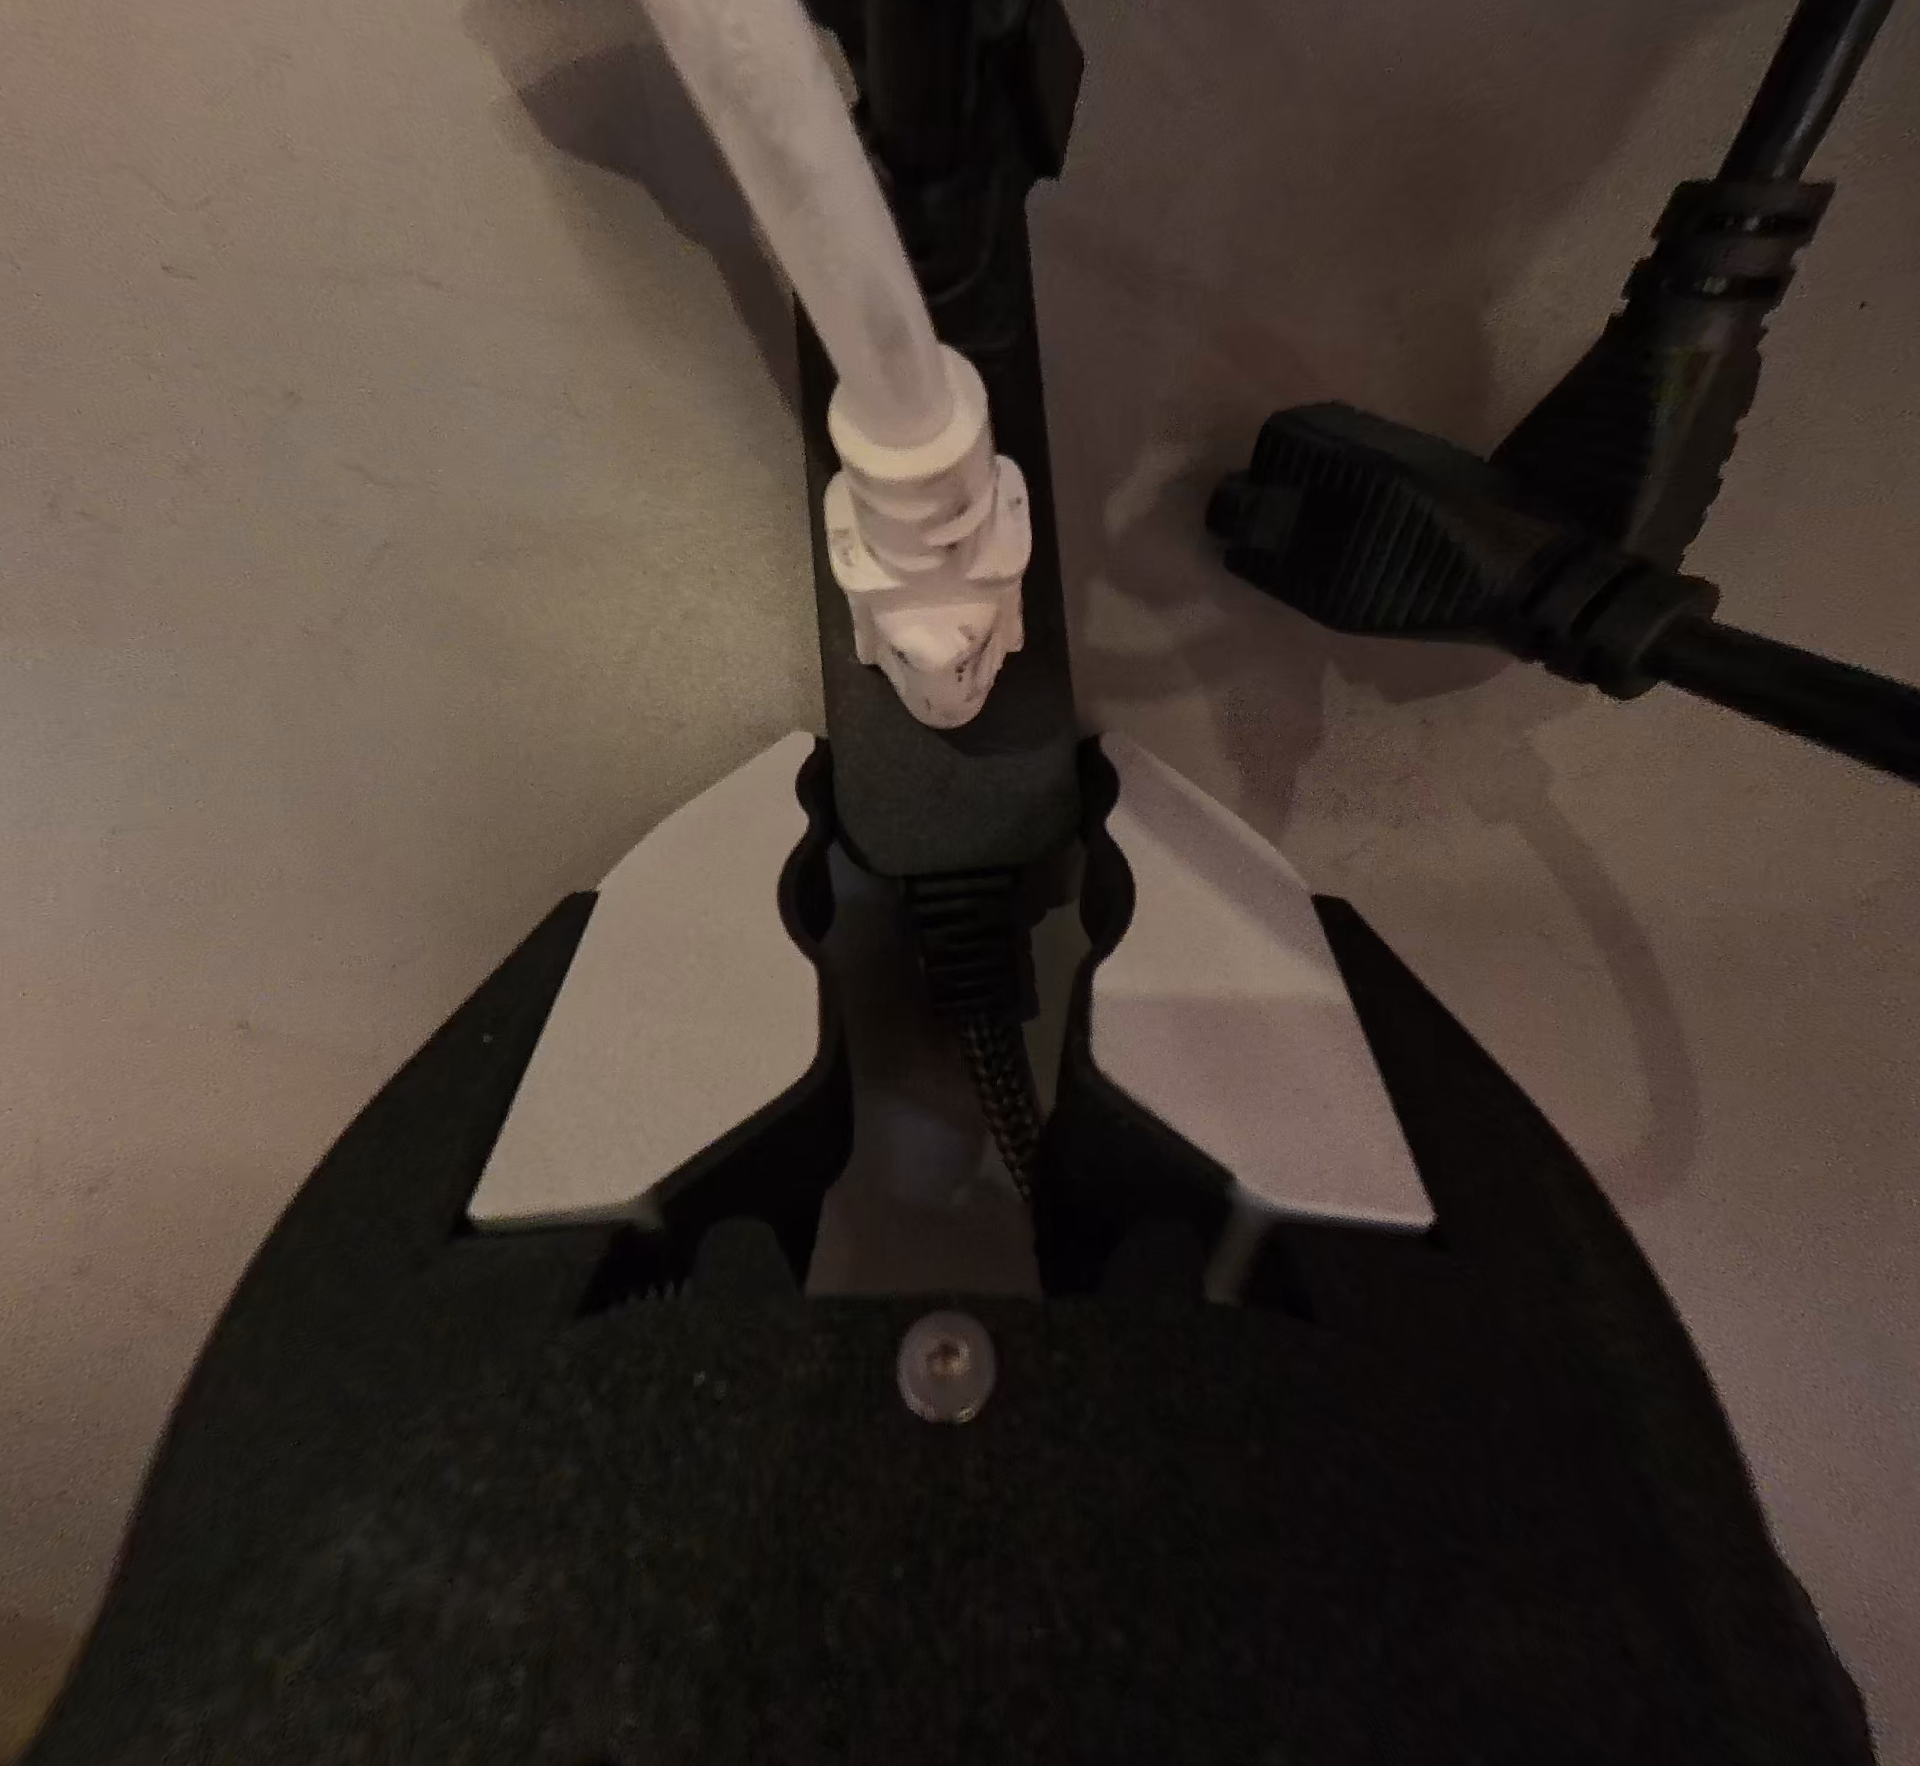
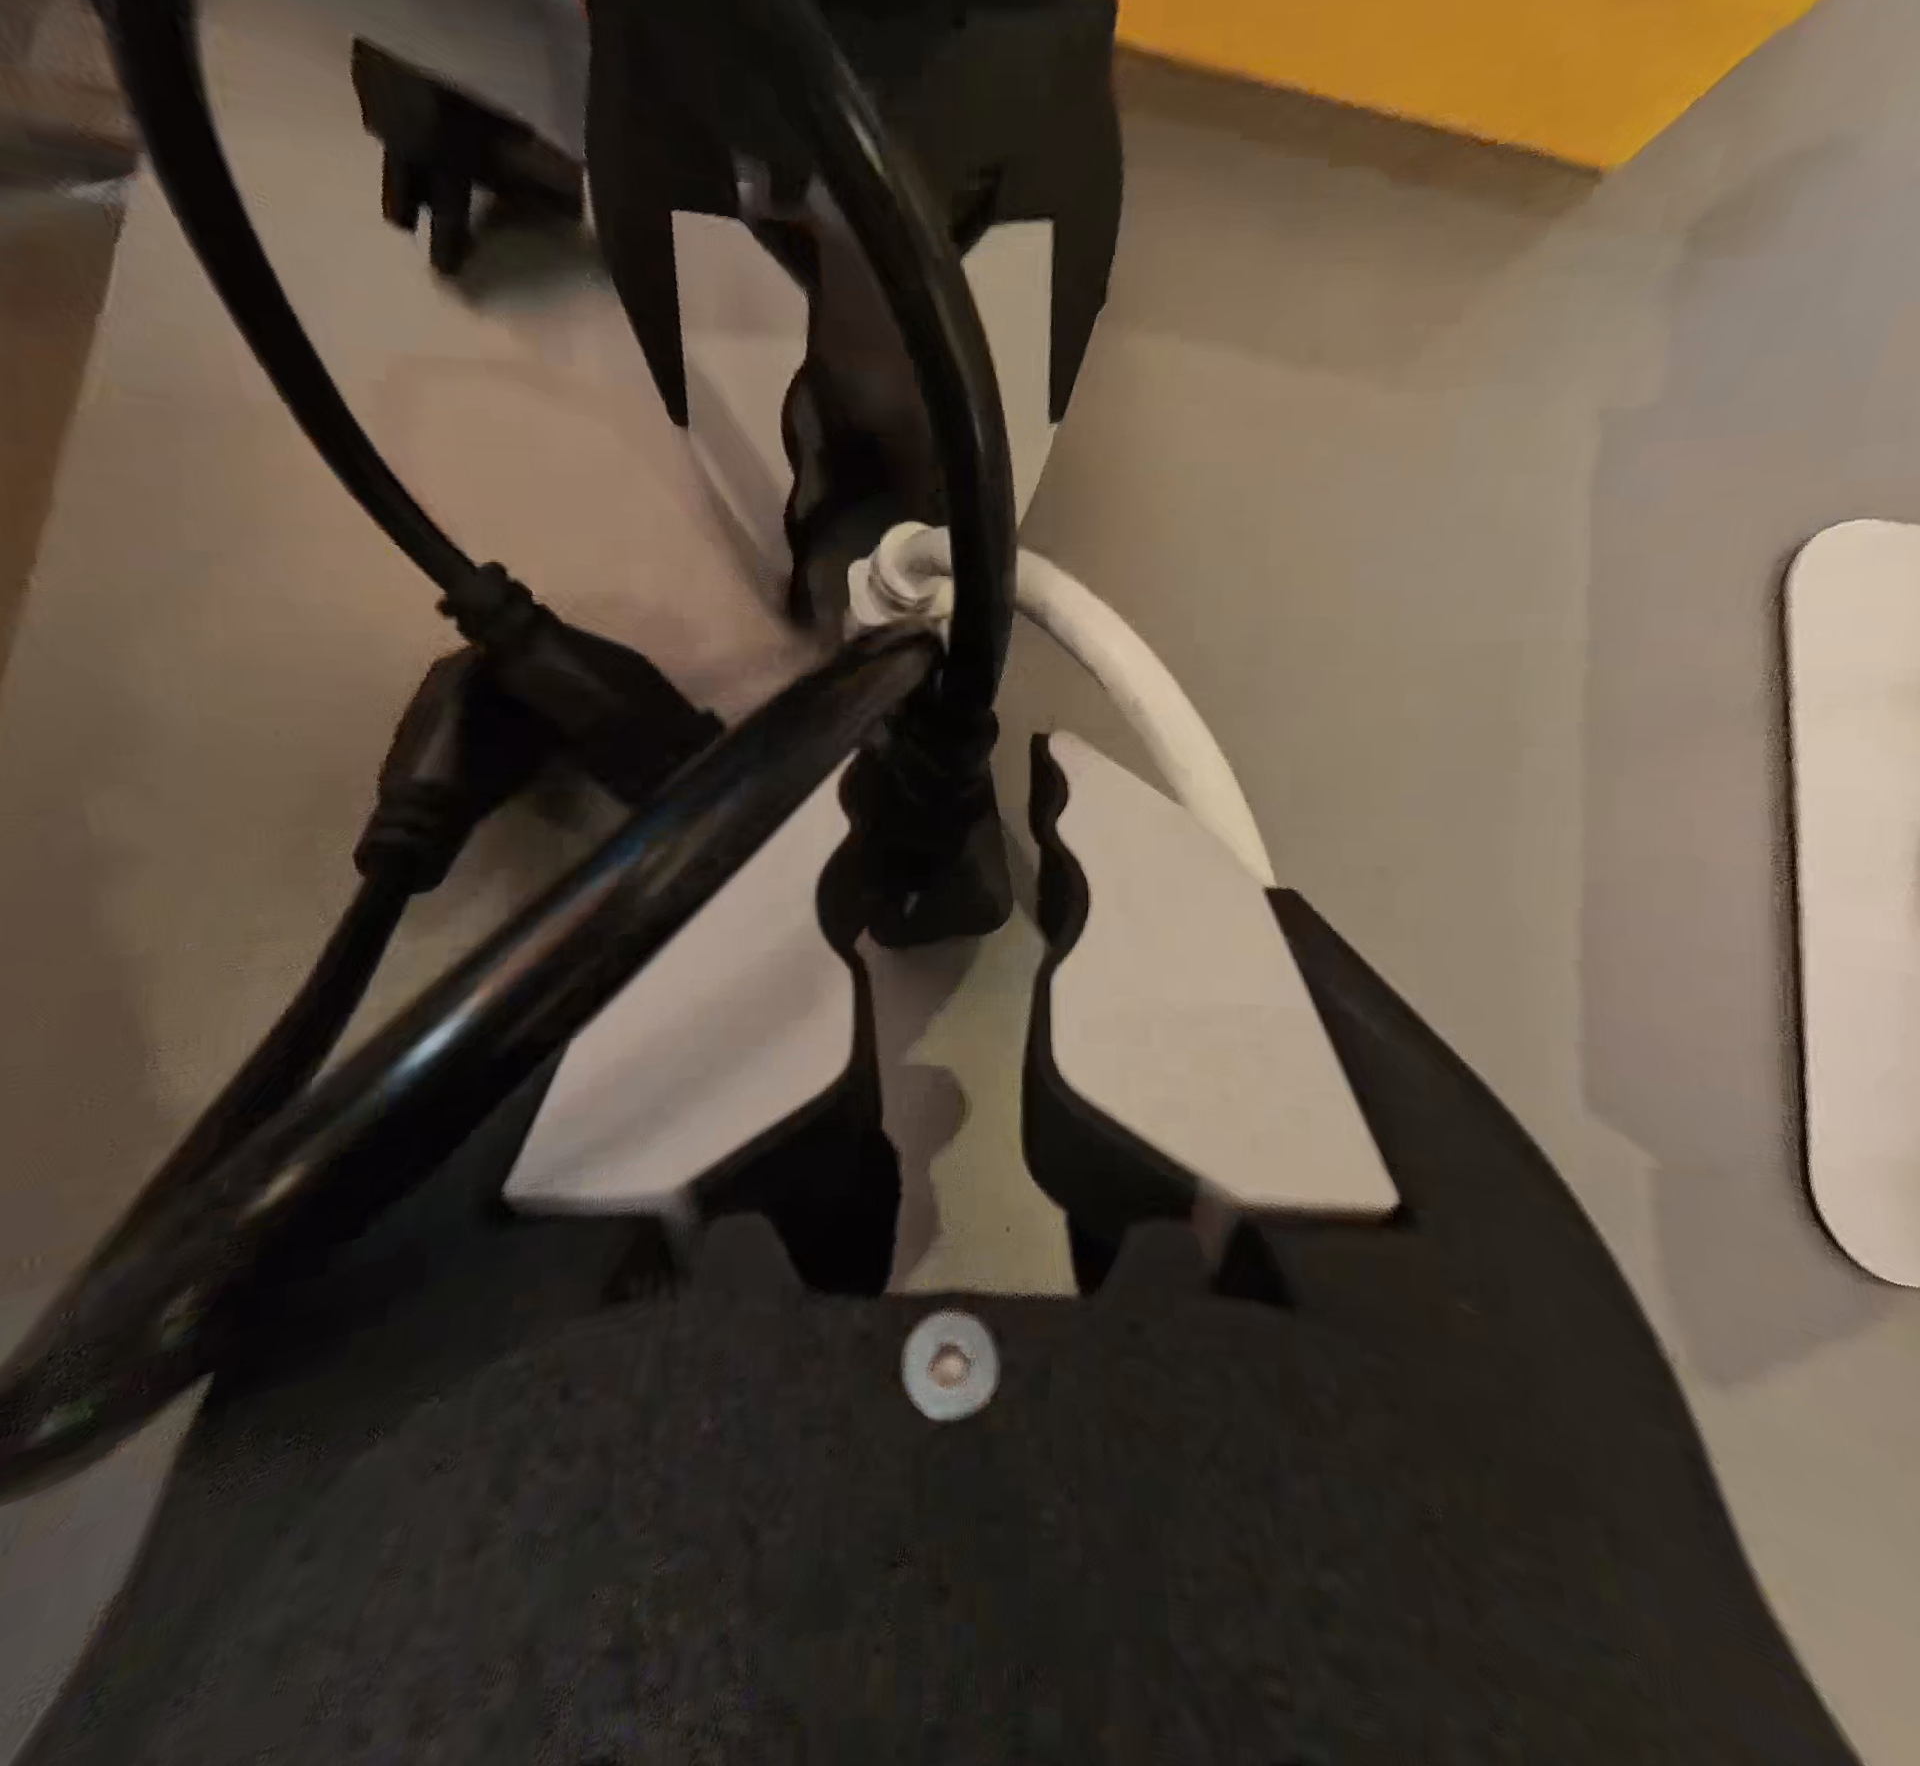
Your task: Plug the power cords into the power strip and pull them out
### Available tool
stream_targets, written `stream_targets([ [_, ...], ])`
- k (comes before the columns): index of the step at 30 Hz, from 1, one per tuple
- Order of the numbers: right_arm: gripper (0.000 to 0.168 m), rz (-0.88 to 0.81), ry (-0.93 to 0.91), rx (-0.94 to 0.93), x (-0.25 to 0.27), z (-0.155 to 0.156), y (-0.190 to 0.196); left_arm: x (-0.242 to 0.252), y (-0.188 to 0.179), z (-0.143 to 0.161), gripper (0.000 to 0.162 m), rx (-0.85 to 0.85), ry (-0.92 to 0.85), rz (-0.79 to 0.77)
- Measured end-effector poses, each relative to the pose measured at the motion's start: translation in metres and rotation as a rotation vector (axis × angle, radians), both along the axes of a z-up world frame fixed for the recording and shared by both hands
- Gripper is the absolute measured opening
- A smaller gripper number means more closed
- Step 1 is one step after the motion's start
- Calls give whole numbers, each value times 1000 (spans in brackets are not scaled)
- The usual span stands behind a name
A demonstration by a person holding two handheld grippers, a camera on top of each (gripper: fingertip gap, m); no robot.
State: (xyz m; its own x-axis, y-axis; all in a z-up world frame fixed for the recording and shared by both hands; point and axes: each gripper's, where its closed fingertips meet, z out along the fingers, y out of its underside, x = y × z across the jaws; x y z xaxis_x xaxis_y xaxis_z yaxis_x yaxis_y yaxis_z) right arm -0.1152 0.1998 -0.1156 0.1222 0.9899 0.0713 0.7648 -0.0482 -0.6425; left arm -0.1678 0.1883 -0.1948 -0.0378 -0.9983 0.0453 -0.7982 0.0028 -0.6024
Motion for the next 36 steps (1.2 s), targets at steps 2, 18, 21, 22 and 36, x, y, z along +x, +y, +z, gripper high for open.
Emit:
stream_targets([
  [2, 19, 38, -72, -47, -1, -1, 0, 0, 0, 0, 45, 4, 9, 2],
  [18, 15, 0, 334, -82, 11, 13, -3, 1, 0, 0, 44, 14, -7, -14],
  [21, 15, 30, 378, -109, 7, 12, -3, 1, 1, 0, 44, 13, -11, -32],
  [22, 15, 34, 377, -135, 6, 10, -3, 2, 1, 0, 44, 9, -17, -36],
  [36, 15, 41, 329, -139, 13, -8, 1, 6, 4, 0, 45, 5, -49, -36],
])
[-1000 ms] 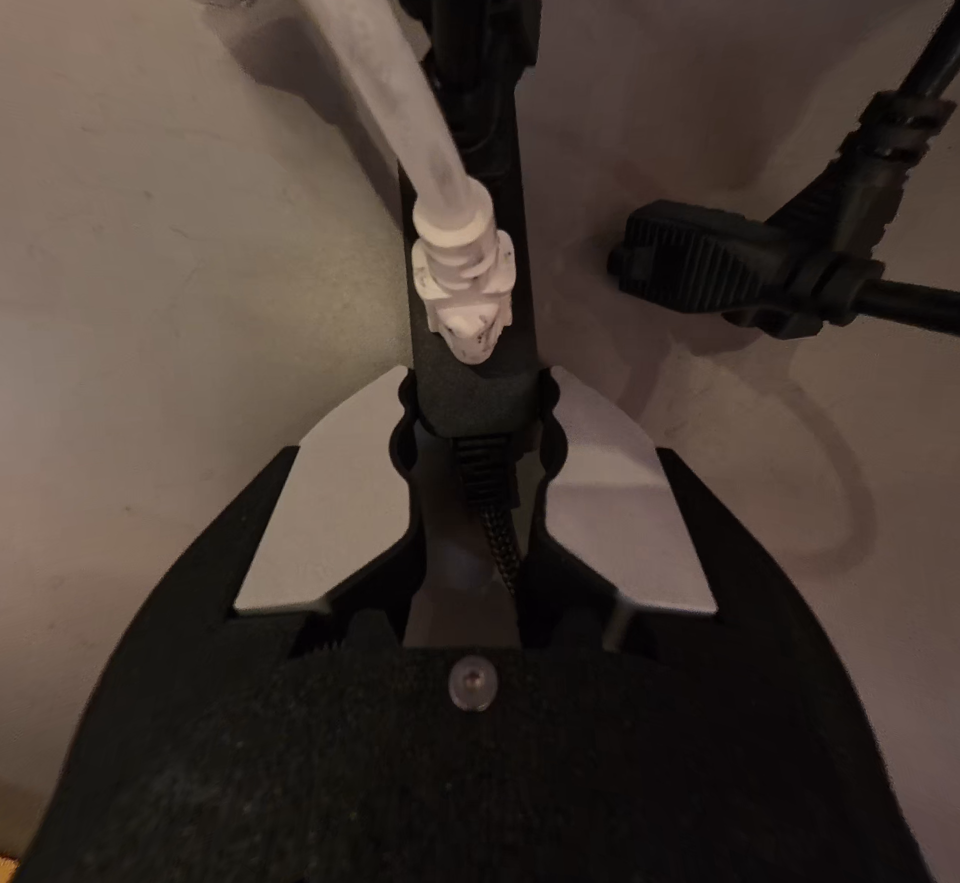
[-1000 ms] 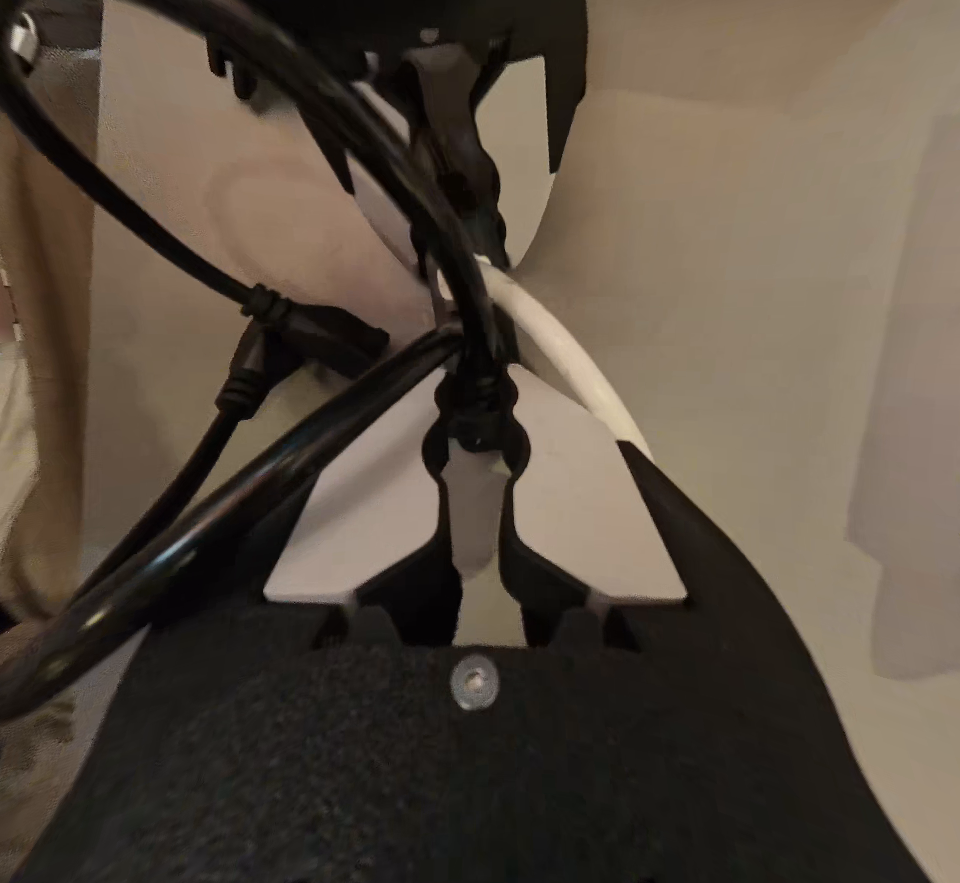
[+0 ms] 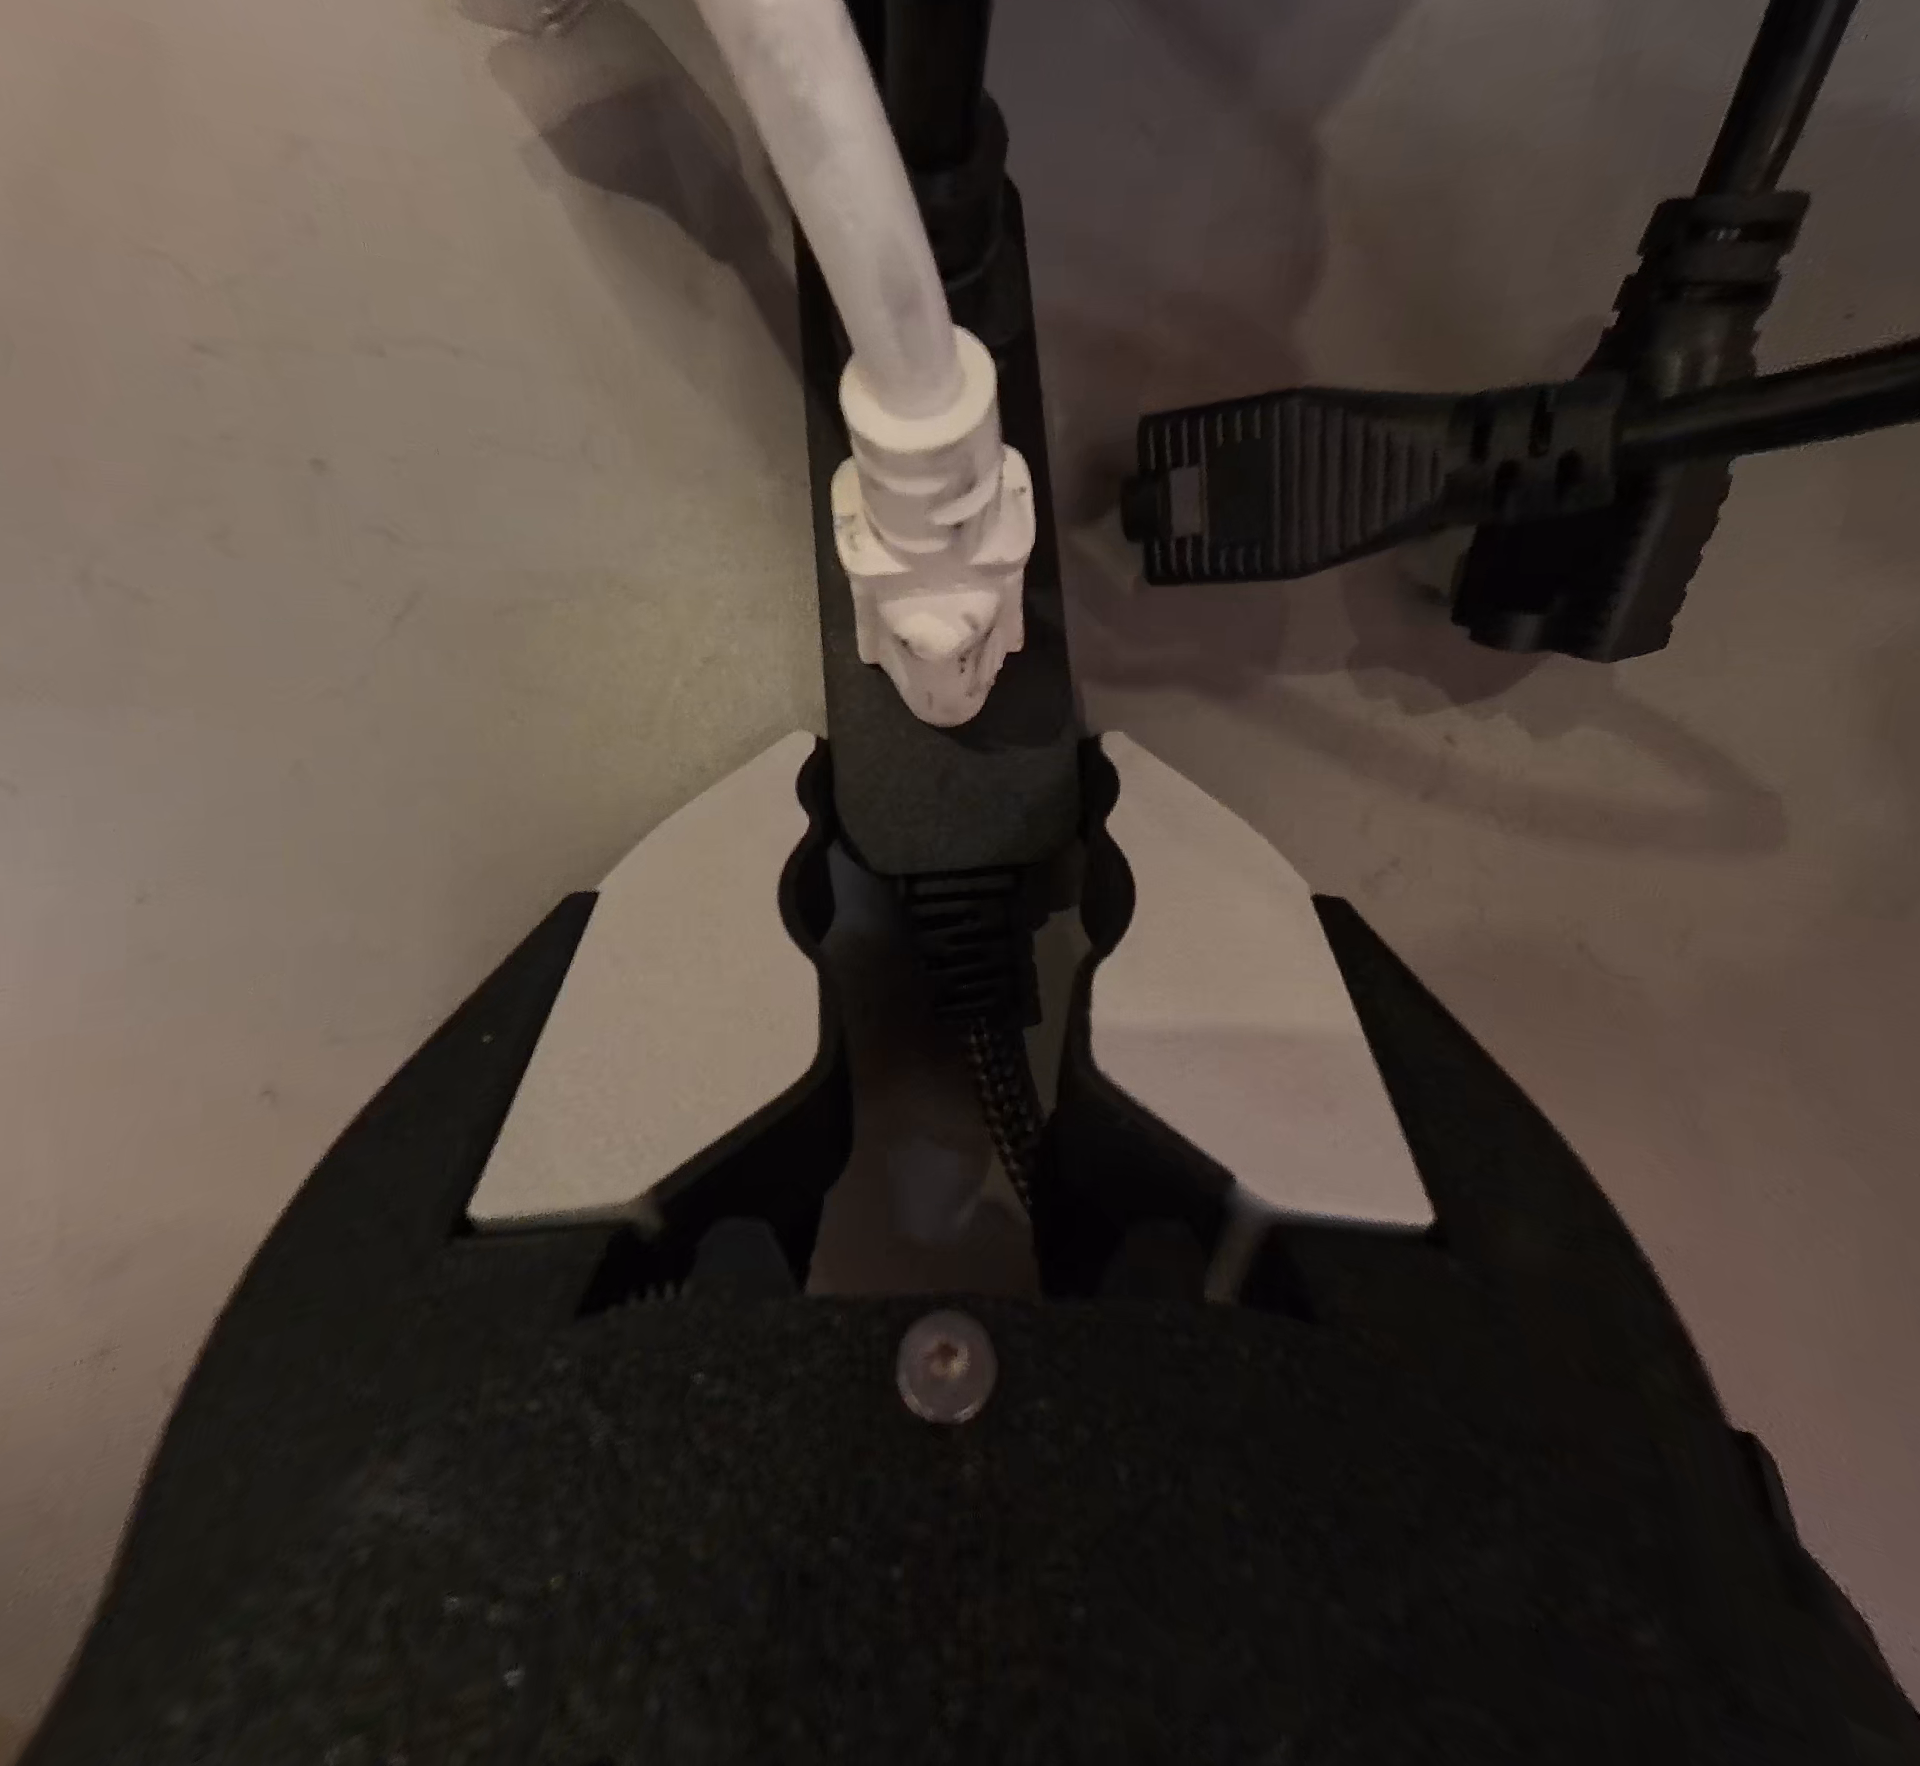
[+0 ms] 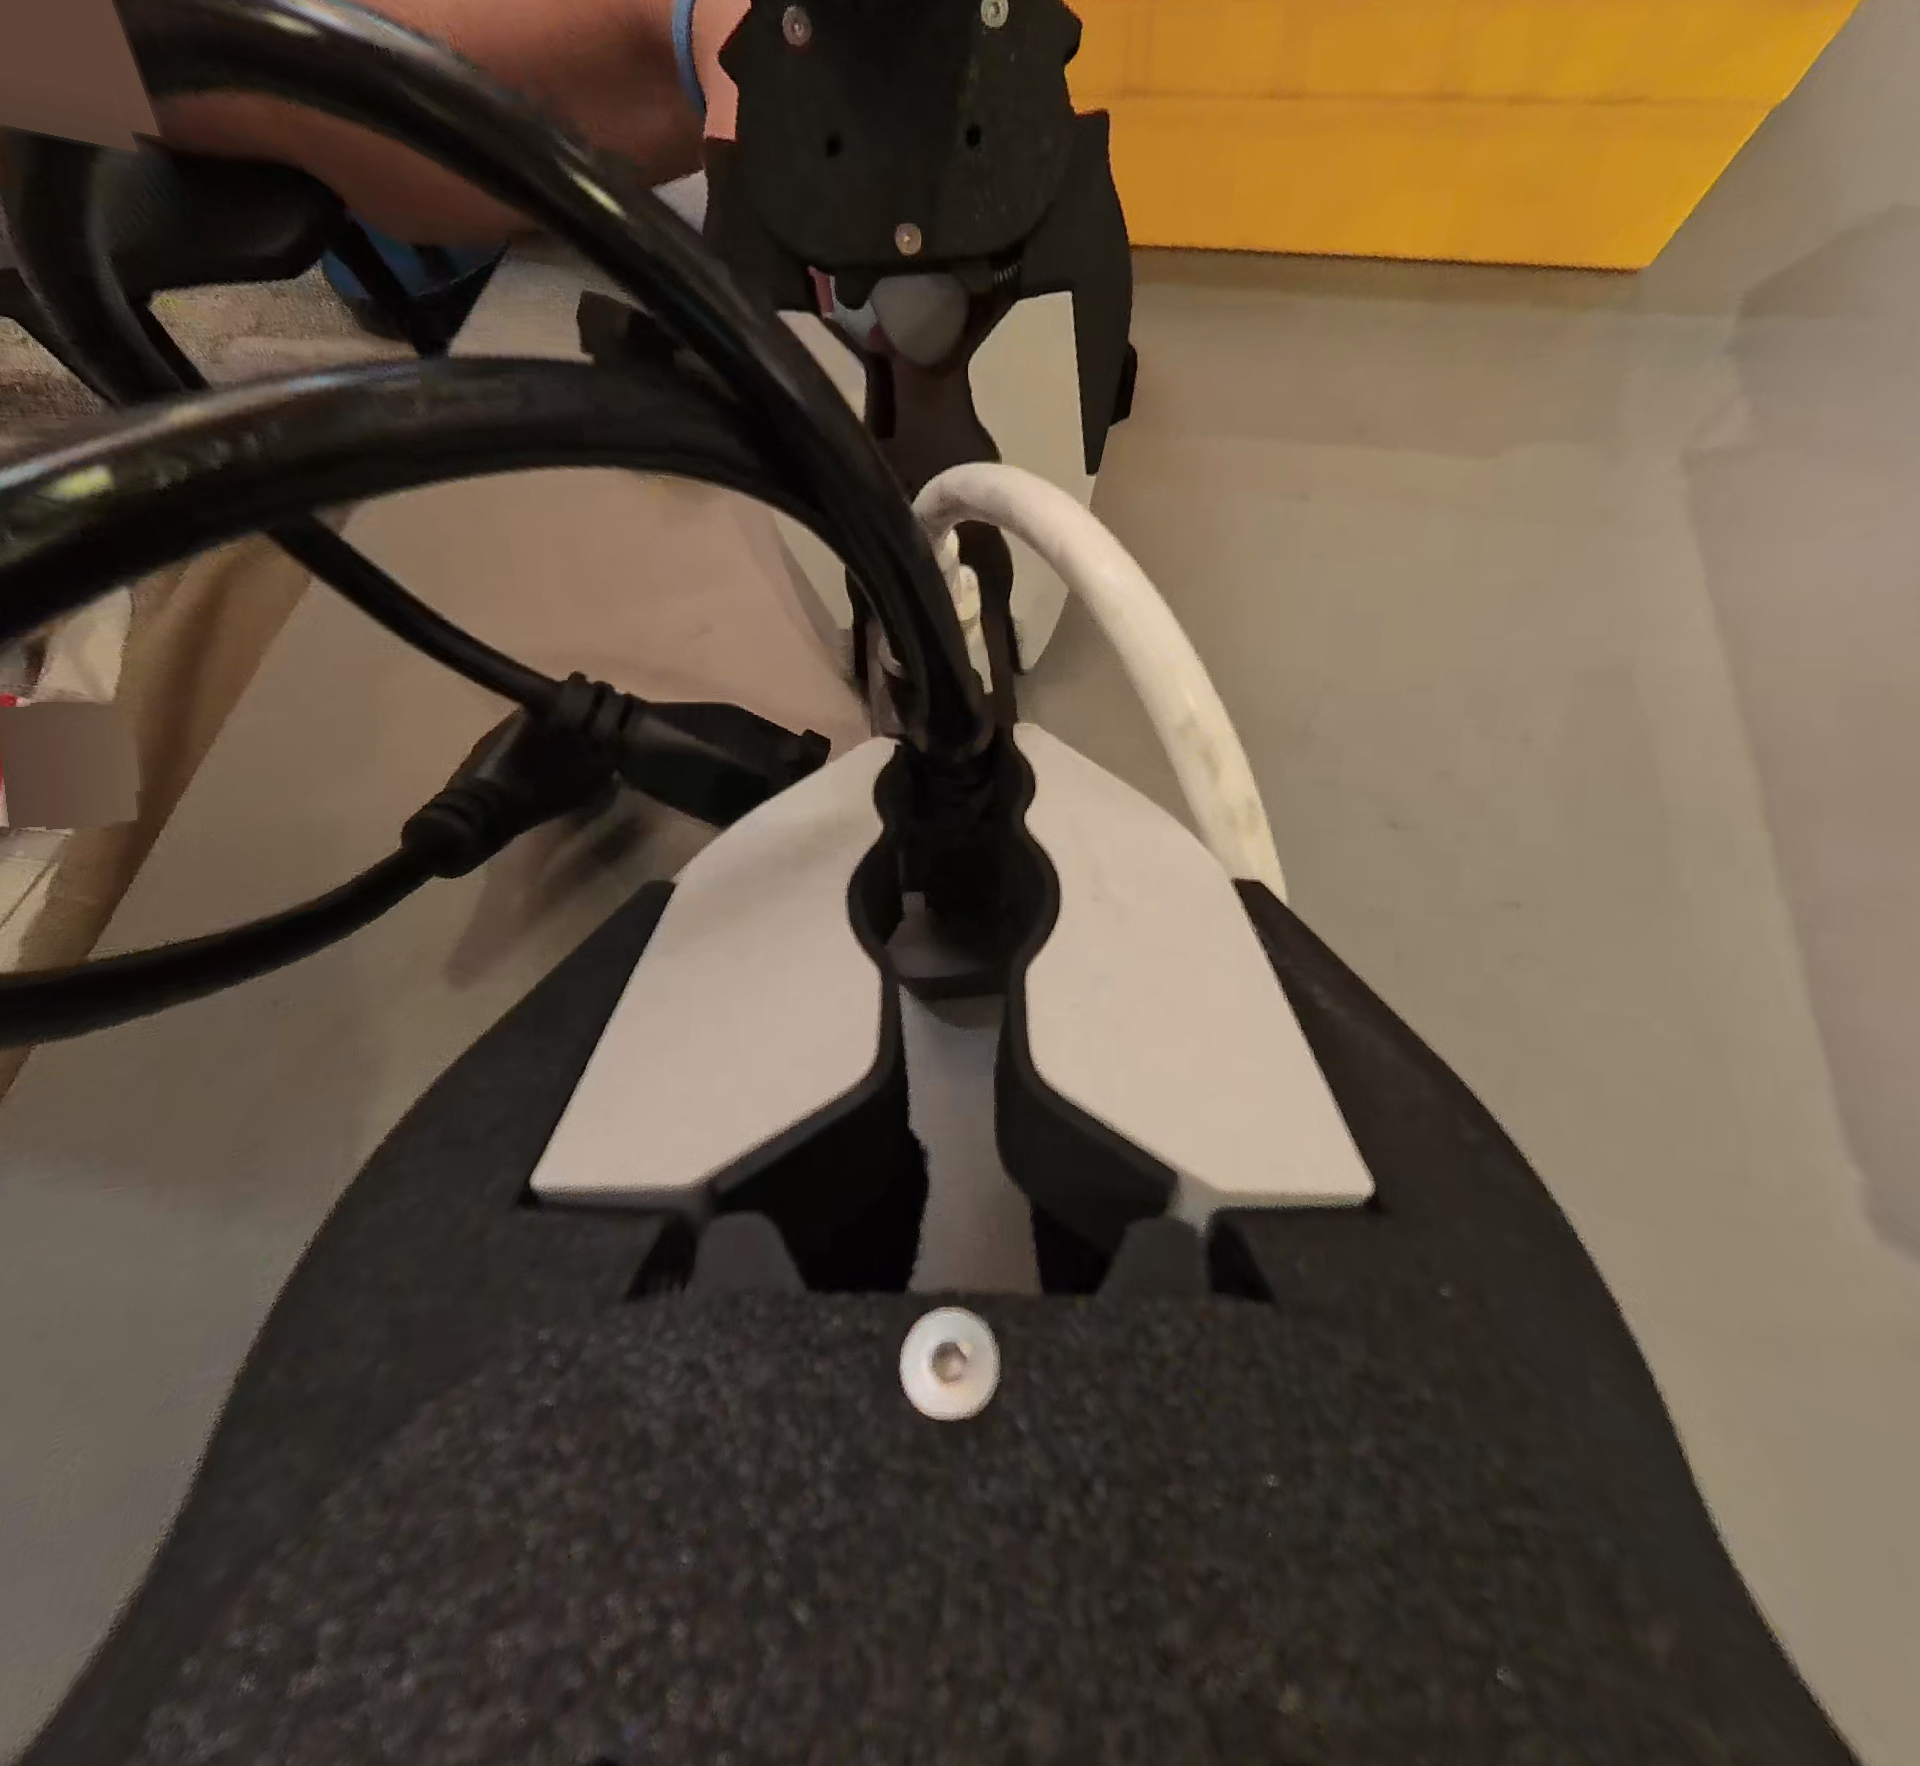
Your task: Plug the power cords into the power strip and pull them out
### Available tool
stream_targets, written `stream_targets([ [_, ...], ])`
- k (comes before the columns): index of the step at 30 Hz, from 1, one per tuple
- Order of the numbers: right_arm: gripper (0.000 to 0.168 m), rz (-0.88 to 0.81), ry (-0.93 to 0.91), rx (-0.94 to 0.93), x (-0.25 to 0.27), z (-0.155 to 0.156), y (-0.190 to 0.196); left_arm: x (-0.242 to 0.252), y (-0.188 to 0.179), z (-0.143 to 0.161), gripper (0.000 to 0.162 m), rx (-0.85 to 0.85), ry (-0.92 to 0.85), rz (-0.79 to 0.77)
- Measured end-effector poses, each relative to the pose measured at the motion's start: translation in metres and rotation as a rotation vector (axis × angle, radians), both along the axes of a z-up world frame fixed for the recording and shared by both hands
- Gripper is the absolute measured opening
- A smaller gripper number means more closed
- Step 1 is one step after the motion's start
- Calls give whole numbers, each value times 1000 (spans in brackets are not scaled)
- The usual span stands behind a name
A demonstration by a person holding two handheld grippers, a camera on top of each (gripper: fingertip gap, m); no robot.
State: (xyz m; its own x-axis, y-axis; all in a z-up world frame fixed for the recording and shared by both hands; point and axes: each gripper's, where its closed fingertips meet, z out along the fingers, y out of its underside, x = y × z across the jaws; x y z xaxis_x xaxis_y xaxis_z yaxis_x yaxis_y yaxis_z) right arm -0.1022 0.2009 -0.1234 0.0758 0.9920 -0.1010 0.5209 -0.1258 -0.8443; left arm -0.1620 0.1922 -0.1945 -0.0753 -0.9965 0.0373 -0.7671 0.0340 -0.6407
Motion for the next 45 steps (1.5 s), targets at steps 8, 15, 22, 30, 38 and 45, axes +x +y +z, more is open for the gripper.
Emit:
stream_targets([
  [8, 16, 9, -410, 5, 9, -3, 1, 1, 0, 0, 45, -3, 9, 13],
  [15, 16, 15, -606, 29, 10, -3, 2, 1, 0, 0, 44, -7, 8, 16],
  [22, 24, 18, -585, 170, 10, 0, 0, 1, 0, 0, 44, -5, 9, 17],
  [30, 25, 112, -683, 166, 4, 5, -1, 2, 0, 0, 44, -6, 15, 12],
  [38, 15, 211, -837, 149, 8, -2, 0, 3, -1, 0, 44, -9, 6, 15],
  [45, 15, 227, -877, 133, 14, -8, -2, 5, -2, 0, 44, -11, -1, 19],
])
